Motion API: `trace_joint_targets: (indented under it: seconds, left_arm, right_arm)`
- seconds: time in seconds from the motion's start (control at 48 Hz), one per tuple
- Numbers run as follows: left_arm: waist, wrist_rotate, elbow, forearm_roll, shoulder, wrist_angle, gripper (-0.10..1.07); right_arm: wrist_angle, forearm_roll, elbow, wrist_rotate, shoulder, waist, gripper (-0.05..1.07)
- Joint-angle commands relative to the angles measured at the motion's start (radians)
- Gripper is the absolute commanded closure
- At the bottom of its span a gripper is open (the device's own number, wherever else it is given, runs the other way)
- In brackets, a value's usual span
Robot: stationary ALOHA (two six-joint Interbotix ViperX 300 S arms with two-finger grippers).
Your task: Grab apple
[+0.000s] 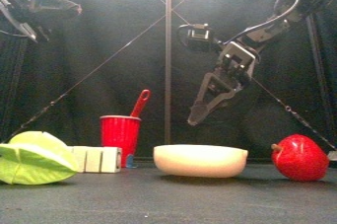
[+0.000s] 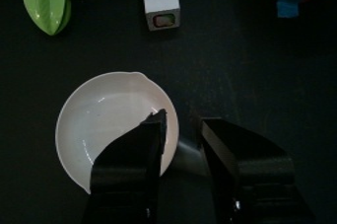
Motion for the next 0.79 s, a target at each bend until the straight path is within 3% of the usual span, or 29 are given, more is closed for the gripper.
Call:
trace_joint_targets:
  seconds: [0.0, 0.167, 0.5, 0.771]
  left_arm:
    - [0.002, 0.0, -0.012, 0.003, 0.006, -0.011, 0.99]
    - [0.002, 0.002, -0.014, 0.003, 0.006, -0.011, 0.99]
    - [0.003, 0.0, -0.009, 0.003, 0.006, -0.011, 1.0]
    - [0.002, 0.0, -0.009, 0.003, 0.006, -0.011, 0.99]
  right_arm:
    - [-0.018, 0.009, 0.002, 0.0, -0.044, -0.003, 0.34]
    - [-0.031, 0.014, 0.043, 0.0, -0.124, 0.002, 0.34]
    - [-0.161, 0.049, 0.198, 0.0, -0.328, 0.015, 0.34]
    - [-0.166, 0.064, 0.339, 0.0, -0.453, 0.083, 0.31]
